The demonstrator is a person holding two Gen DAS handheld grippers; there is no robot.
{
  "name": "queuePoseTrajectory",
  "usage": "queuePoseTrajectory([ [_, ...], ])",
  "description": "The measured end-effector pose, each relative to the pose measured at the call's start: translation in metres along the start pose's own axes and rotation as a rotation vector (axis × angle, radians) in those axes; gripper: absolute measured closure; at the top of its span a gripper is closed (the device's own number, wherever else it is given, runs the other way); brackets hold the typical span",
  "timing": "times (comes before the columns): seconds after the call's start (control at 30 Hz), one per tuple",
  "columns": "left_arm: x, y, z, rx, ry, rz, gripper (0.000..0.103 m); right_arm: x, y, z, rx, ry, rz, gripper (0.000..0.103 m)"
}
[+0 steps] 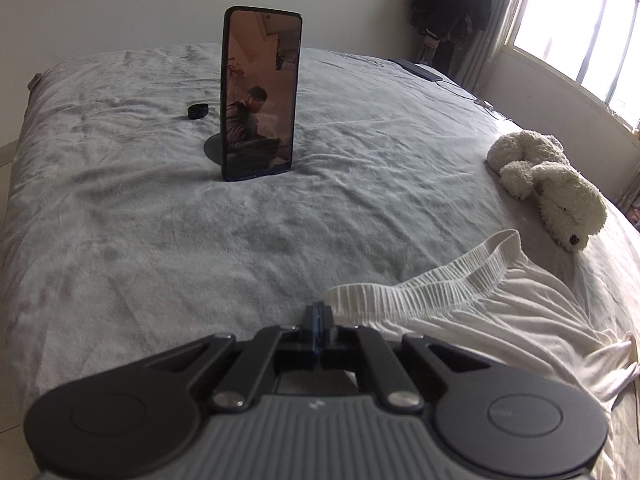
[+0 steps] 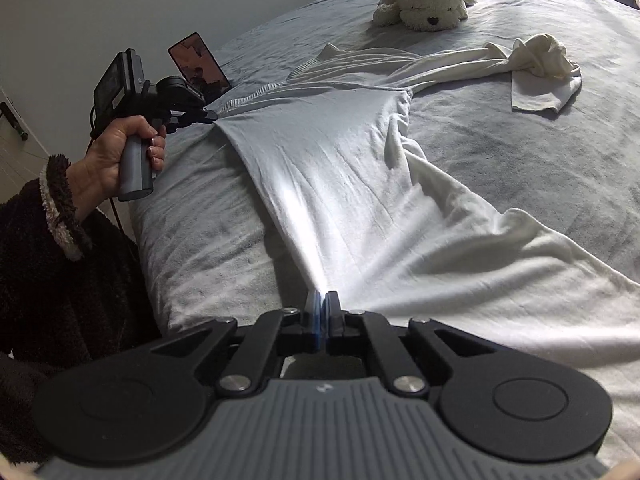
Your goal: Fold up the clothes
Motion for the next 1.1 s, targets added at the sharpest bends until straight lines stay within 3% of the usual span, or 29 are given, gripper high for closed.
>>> queuePoseTrajectory([
  [0.17,-0.005,-0.009,-0.002,-0.047,0.018,0.022,0.100,-0.009,-0.003,-0.005,0.004,-0.025,0.022,0.099],
  [0.27,-0.002,-0.009,-0.001,-0.041,0.020,0.020,0.097,-0.003,-0.001,-0.004,0.011,-0.039,0.008,0.088],
  [0.33,0.001,-0.009,-0.001,-0.044,0.031,0.011,0.084,0.002,0.000,-0.004,0.023,-0.055,0.002,0.078],
  [0.37,0.004,-0.008,-0.001,-0.050,0.043,0.003,0.081,0.006,0.001,-0.005,0.022,-0.064,-0.012,0.061],
  [0.4,0.006,-0.007,-0.001,-0.059,0.054,-0.005,0.078,0.010,0.003,-0.007,0.019,-0.073,-0.028,0.053],
  [0.6,0.027,-0.001,-0.005,-0.098,0.035,-0.064,0.073,0.037,0.013,-0.026,-0.030,-0.154,-0.121,0.053],
  [0.83,0.052,-0.008,-0.052,-0.229,-0.142,-0.044,0.071,0.071,0.020,-0.064,-0.080,-0.306,-0.197,0.053],
  [1.1,0.082,-0.044,-0.149,-0.411,-0.366,0.030,0.071,0.112,0.012,-0.112,-0.204,-0.452,-0.258,0.053],
])
Point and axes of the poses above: each gripper's, at about its wrist camera, not at the fingertips, and x roughly against the way its jaws point, z to its left, y to its top, the point moved 9 cm from there along -x, roughly the way its jaws point, and after that the axes turned 11 degrees about y, right-handed, at the moved point
